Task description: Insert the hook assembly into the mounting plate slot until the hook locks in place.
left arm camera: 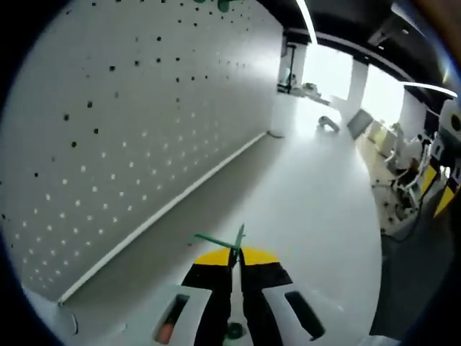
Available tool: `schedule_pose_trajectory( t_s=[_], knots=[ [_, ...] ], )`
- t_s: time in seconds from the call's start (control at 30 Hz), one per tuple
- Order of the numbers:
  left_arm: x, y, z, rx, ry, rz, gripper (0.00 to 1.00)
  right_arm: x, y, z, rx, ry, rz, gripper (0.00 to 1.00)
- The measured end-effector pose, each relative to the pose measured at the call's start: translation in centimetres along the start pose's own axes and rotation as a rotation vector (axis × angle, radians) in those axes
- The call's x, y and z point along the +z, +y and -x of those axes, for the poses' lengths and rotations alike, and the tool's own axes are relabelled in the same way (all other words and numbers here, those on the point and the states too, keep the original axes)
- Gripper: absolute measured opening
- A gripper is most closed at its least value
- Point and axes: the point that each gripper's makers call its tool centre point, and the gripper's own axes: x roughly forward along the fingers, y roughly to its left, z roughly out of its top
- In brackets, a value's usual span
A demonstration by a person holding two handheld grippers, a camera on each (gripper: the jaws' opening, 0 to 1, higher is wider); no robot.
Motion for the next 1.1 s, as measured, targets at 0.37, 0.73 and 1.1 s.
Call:
schedule_pose_trajectory(
  t_s=[0.37,0.73,1.1],
  knots=[
    [1.2,-3.2,5.2,-0.009,-0.042,-0.034,0.02,-0.8,1.5,0.1,0.035,0.006,0.016,0.18],
    [-0.2,-8.8,8.7,-0.059,-0.013,-0.085,0.02,-0.8,2.5,0.2,0.059,-0.001,0.016,0.18],
    [-1.2,-13.4,10.8,-0.104,-0.023,-0.118,0.03,0.7,3.9,0.1,0.089,-0.029,0.021,0.18]
  ],
)
